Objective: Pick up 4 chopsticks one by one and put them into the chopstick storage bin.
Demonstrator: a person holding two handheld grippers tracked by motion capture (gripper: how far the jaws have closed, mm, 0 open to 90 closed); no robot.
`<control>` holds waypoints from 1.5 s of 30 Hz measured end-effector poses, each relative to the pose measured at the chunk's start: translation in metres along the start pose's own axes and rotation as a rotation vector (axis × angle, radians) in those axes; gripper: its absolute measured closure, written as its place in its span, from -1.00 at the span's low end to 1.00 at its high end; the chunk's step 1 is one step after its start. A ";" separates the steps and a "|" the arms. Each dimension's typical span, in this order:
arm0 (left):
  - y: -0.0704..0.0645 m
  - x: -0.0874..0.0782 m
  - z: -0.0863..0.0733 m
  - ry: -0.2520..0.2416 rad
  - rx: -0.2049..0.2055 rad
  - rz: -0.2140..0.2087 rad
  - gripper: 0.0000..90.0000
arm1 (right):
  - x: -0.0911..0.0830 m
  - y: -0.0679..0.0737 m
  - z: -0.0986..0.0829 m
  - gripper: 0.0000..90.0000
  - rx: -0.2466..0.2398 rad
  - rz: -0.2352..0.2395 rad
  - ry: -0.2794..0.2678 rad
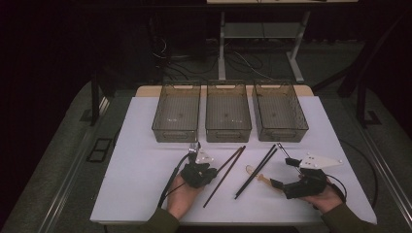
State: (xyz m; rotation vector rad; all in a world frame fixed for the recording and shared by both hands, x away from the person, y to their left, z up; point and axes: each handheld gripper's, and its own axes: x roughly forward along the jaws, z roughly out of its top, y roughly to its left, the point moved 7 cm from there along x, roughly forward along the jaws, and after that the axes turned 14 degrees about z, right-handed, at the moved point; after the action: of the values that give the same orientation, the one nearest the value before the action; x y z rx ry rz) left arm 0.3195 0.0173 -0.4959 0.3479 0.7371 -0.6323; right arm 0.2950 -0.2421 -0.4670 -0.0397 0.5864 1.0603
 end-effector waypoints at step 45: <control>0.008 -0.023 0.018 -0.089 -0.052 -0.153 0.90 | 0.003 0.001 0.000 -0.93 -0.006 0.013 0.001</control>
State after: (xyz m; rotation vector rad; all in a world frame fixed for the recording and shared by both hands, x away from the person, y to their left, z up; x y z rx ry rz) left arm 0.3207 0.0240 -0.4659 0.2149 0.6975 -0.7672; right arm 0.2953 -0.2399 -0.4682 -0.0414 0.5852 1.0746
